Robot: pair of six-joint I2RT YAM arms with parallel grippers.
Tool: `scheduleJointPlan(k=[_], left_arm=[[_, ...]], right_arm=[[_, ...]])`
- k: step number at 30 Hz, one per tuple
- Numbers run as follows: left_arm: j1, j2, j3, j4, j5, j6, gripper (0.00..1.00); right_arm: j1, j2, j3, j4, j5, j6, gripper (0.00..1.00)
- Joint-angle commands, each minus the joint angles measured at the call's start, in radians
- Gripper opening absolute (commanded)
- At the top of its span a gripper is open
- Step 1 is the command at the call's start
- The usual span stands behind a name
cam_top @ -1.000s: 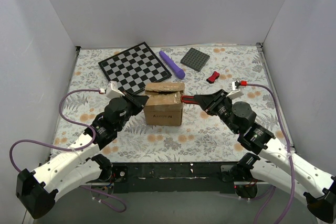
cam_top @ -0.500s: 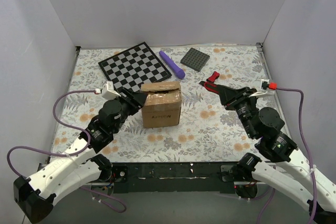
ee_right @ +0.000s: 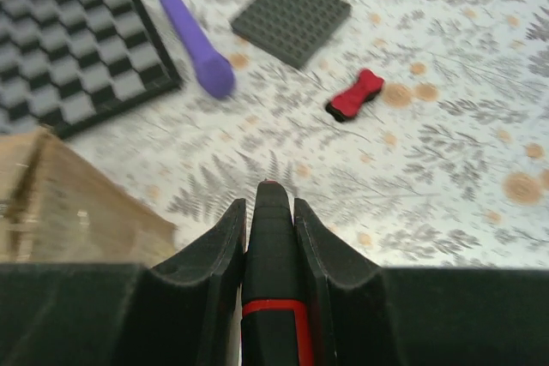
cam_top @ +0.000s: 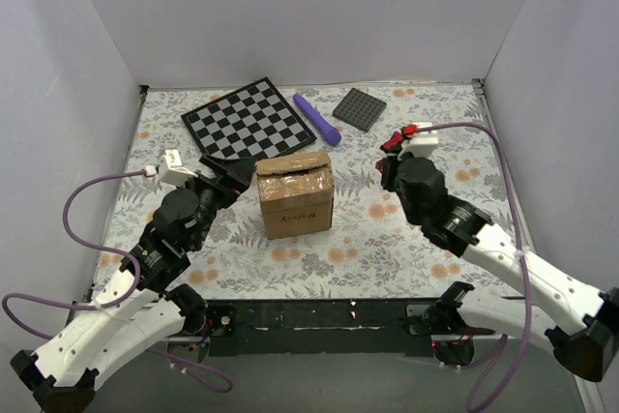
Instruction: Unpack the express box
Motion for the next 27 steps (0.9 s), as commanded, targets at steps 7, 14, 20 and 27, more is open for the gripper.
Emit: scheduleJointPlan(k=[7,14,20,27], left_arm=[[0.000,-0.145,-0.001,-0.114,-0.101,0.023,0.79],[0.000,-0.153,-0.003,0.047,0.167,0.148,0.85],[0.000,-0.018,-0.099,0.445,0.530,0.004,0.98],[-0.006,0.215,-0.126,0.871,0.736,-0.093,0.98]], right_arm=[[-0.033,0.124,-0.097,0.107,0.165,-0.244,0.01],[-0.056,-0.201,-0.322,0.520,-0.029,-0.083,0.01],[-0.058,-0.272,-0.304,0.659,-0.237,0.242,0.01],[-0.058,-0.217,-0.298,0.810,-0.463,0.443,0.01]])
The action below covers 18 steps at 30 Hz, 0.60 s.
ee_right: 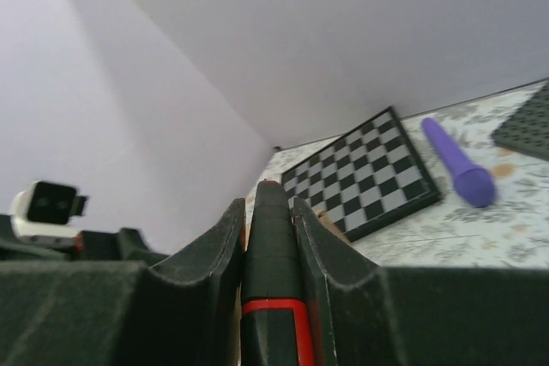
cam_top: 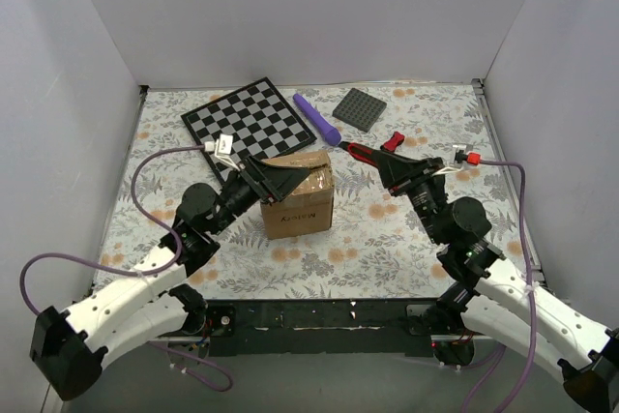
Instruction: Unpack the express box
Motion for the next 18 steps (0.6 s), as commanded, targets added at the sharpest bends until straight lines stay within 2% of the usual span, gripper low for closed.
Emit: scheduleJointPlan(k=[1,5,15,18], left_arm=[[-0.007,0.111,0.004,0.354,0.191,-0.050,0.98],[-0.029,0.265,0.099,0.371,0.275,-0.044,0.98],[-0.073,0.379,0.117,0.480,0.196,-0.029,0.98],[-0.073,0.369,0.081,0.529,0.147,-0.034,0.91]], right_arm=[[0.000,0.034,0.025,0.221,-0.195,0.174,0.01],[0.002,0.075,0.048,0.282,-0.286,0.210,0.01],[0.017,0.134,0.074,0.316,-0.376,0.257,0.01],[0.018,0.134,0.070,0.308,-0.387,0.263,0.01]])
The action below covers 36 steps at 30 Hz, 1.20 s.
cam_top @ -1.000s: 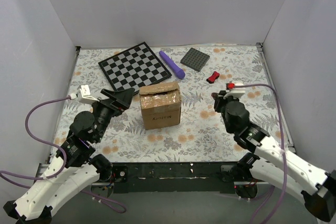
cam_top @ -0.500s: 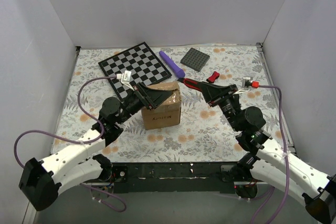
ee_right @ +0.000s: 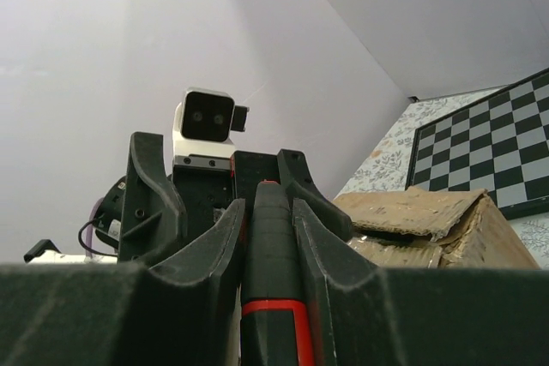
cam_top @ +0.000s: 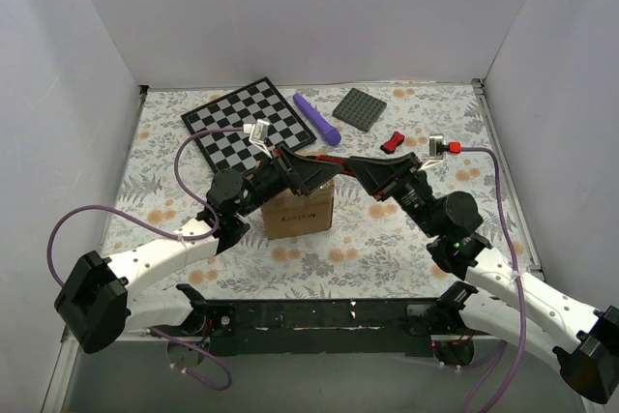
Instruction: Unpack the express box
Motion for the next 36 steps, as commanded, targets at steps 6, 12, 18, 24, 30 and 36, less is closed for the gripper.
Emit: scheduleJointPlan(k=[6,12,18,24,30,36], left_arm=[[-0.003,-0.024,-0.066,0.225,-0.113,-0.023,0.60],[-0.003,-0.019,-0.082,0.262,-0.108,-0.043,0.24],[-0.003,-0.103,-0.086,0.194,-0.154,-0.009,0.00],[0.041,-0.275,0.037,-0.235,-0.278,0.112,0.00],[0.329,-0.332,0.348,-1.005,-0.448,0.259,0.00],[0.481,-0.381,0.286,-1.204,-0.676,0.246,0.00]], right_arm=[[0.009,-0.001,0.021,0.112,-0.044,0.064,0.01],[0.011,0.000,0.024,0.109,-0.044,0.064,0.01],[0.011,-0.003,0.058,0.010,-0.054,0.046,0.36],[0.011,-0.032,0.181,-0.318,0.072,-0.028,0.92],[0.011,-0.113,0.264,-0.558,0.282,-0.201,0.95],[0.011,-0.193,0.192,-0.544,0.355,-0.250,0.96]])
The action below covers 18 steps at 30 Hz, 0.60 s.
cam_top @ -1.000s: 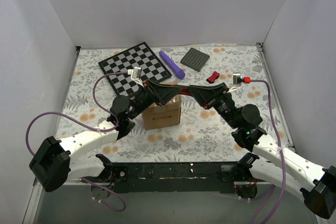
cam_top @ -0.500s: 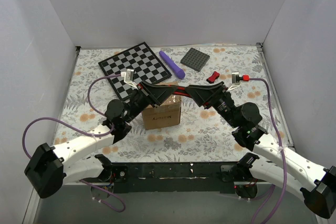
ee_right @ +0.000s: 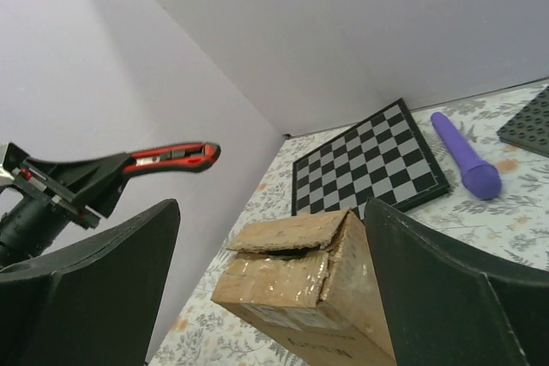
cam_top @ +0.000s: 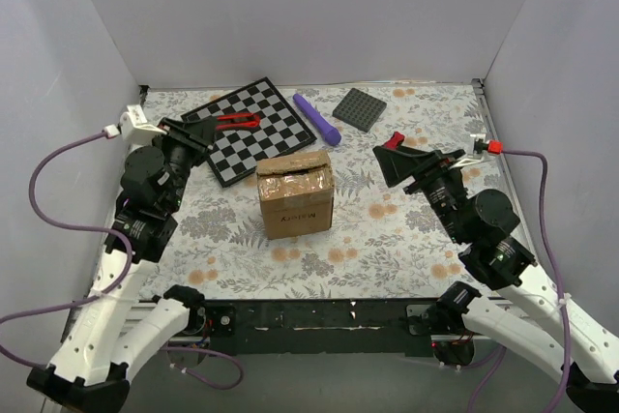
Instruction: Unpack the express box
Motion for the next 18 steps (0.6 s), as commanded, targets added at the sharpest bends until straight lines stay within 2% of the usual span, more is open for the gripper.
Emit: scheduleJointPlan(k=[1,6,9,14,18], left_arm=[[0.119,-0.029,-0.123,-0.247,-0.147,-0.006,0.00],[0.284,0.038,-0.290,-0.151,-0.038,-0.107,0.00],[0.338,0.096,-0.367,-0.106,0.083,-0.167,0.00],[0.358,0.178,-0.415,-0.070,0.291,-0.138,0.00],[0.364,0.241,-0.441,-0.090,0.322,-0.124,0.00]], right_arm=[[0.002,-0.042,-0.039,-0.026,0.085,-0.078,0.95],[0.002,-0.063,-0.042,-0.091,0.051,-0.103,0.94],[0.002,-0.072,-0.039,-0.157,0.037,-0.113,0.93],[0.002,-0.088,-0.056,-0.217,0.026,-0.116,0.94],[0.002,-0.080,-0.076,-0.193,0.017,-0.121,0.93]])
